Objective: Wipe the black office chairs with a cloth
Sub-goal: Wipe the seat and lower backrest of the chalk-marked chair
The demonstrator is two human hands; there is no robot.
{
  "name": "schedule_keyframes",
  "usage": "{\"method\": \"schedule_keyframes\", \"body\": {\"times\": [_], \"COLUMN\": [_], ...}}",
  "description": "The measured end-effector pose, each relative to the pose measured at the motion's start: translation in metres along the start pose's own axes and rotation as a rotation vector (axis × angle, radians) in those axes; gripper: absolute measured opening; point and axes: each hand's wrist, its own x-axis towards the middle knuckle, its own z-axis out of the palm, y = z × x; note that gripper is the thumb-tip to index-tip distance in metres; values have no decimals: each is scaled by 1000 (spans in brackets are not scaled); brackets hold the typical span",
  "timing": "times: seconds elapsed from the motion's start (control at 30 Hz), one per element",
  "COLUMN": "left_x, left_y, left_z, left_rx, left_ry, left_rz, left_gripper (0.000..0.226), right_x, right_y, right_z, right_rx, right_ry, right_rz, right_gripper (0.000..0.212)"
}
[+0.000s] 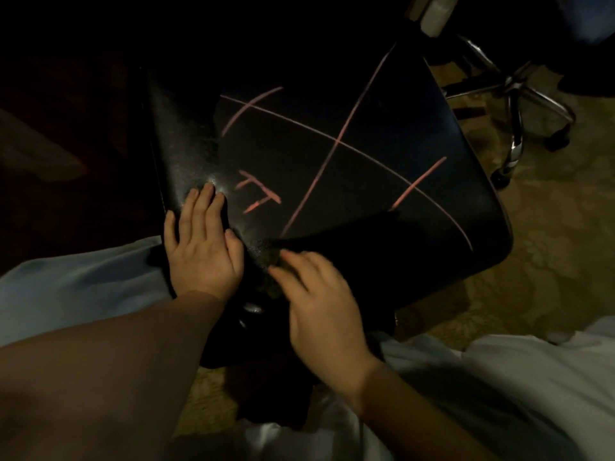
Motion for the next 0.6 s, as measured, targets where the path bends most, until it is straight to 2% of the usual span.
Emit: {"method": "schedule_keyframes", "body": {"times": [0.07, 0.17, 0.27, 0.43, 0.5, 0.6], "left_x": [1, 1, 0, 0, 0, 0], "left_y": [0, 1, 1, 1, 1, 2], "left_z": [0, 0, -1, -2, -2, -2], "left_rx": [3, -10, -10, 0, 0, 5], "left_ry": [-3, -5, 2, -11, -10, -12], "left_rz": [-2, -3, 2, -2, -4, -7], "left_gripper": [61, 61, 59, 59, 59, 60], "right_x": [-1, 6, 18, 25, 24, 27], "right_y": [-5, 12, 51, 122, 125, 107], "right_z": [0, -8, -24, -66, -70, -61], "right_rx": [19, 76, 39, -62, -59, -89], "right_ry": [-37, -5, 103, 220, 244, 211], "right_rz": [-57, -5, 173, 652, 712, 680], "right_gripper": [49, 50, 48, 43, 41, 43]}}
